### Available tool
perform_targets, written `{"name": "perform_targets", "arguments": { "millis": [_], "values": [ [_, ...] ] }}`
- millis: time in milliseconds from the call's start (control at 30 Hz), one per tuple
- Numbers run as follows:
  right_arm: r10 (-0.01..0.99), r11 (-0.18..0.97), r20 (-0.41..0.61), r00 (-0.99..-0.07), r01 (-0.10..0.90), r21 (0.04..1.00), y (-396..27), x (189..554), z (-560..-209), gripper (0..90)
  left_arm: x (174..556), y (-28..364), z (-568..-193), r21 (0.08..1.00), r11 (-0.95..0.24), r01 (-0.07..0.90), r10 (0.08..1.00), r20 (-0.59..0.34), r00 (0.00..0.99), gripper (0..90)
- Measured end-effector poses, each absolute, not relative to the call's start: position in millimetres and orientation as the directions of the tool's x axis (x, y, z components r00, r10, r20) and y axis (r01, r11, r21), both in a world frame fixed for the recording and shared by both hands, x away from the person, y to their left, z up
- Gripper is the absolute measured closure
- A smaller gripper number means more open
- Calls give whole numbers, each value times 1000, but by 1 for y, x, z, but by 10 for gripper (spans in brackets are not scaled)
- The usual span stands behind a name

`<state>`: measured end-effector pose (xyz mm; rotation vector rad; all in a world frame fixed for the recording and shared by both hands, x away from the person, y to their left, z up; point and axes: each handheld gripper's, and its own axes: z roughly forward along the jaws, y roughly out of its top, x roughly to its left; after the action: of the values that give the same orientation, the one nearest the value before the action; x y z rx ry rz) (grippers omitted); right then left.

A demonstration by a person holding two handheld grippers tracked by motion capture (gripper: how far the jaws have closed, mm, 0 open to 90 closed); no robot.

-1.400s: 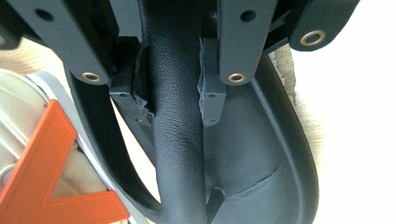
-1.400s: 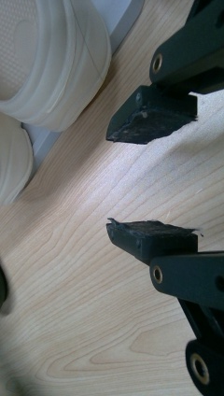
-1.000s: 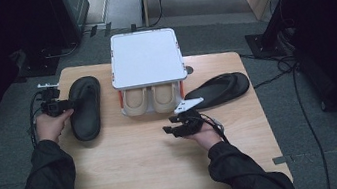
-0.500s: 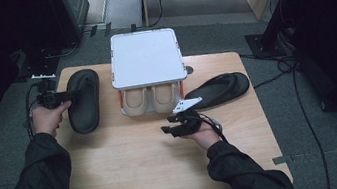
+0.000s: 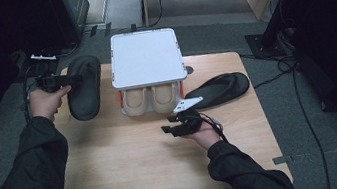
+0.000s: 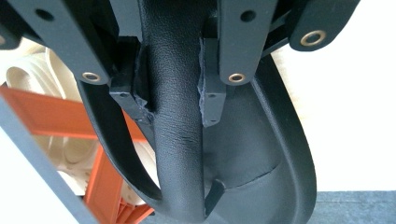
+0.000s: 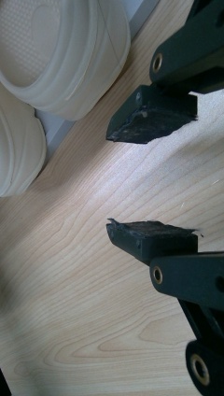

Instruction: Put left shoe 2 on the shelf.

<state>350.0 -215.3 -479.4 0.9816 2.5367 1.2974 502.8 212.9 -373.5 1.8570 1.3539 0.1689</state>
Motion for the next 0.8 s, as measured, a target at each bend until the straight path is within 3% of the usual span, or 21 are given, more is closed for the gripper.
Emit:
{"name": "perform_targets", "arguments": {
  "millis": [800],
  "values": [
    [600, 424, 169, -782, 490, 762, -215, 349, -479, 492, 527, 170, -297, 712, -110, 694, 826, -322, 462, 682]
  ]
}}
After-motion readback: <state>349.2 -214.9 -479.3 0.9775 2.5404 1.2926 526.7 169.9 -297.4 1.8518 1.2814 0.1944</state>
